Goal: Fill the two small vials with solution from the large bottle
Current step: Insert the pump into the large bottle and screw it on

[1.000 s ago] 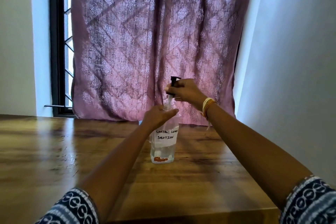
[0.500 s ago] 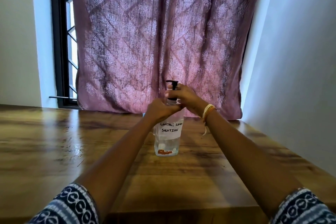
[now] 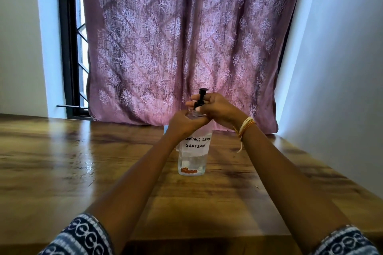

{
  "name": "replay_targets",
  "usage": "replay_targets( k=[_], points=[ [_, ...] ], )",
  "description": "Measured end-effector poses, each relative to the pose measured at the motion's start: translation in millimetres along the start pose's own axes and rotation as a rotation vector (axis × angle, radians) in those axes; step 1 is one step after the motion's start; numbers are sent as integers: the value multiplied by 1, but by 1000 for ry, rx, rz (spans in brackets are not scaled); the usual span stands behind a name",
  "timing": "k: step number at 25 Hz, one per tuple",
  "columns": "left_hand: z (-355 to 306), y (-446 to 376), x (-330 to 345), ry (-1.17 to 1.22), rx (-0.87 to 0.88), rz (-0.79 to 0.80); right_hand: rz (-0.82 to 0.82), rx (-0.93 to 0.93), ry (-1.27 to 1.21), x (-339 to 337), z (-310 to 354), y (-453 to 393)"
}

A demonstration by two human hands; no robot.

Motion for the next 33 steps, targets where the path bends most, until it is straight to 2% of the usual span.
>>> replay_targets(
  k=[2, 5, 6, 7, 8, 10, 12, 16, 24, 27, 29, 31, 33],
  points=[
    [3, 0, 1, 20, -12, -10, -66, -29, 69, -7, -4, 1],
    [2, 1, 0, 19, -2, 13, -364, -18, 402, 8, -6, -4],
    [1, 0, -1, 16, -2, 20, -400, 5, 482, 13, -5, -8],
    [0, 0, -1, 18, -10, 24, -358, -1, 509, 15, -2, -11],
    [-1, 0, -1, 11, -24, 22, -260, 3, 430, 13, 0, -11],
    [0, -1, 1, -20, -28, 8, -58, 47, 123, 3, 4, -6],
    [2, -1, 2, -25, -20, -8, 8, 8, 20, -10, -1, -3],
    [5, -3, 0, 2, -27, -8, -163, -47, 207, -14, -2, -2],
    [2, 0, 1, -7, -19, 21, -453, -28, 192, 8, -2, 7],
    [-1, -1, -1, -30, -45, 69, -400, -43, 192, 11, -5, 8],
    [0, 2, -8, -114, -90, 191, -312, -14, 186, 13, -9, 13],
    [8, 13, -20, -143, -165, 304, -256, 27, 39, 16, -17, 25],
    [24, 27, -35, -224, -207, 350, -213, 69, -126, 22, -37, 39]
  ],
)
Point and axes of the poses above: each hand's wrist, its own y-axis away from the middle knuckle, its own x-axis out of the palm, z = x × y, the point moved 1 cm from there along -y, towards the middle knuckle, and after that the axes turned 13 degrees about y, right-handed, at the moved point
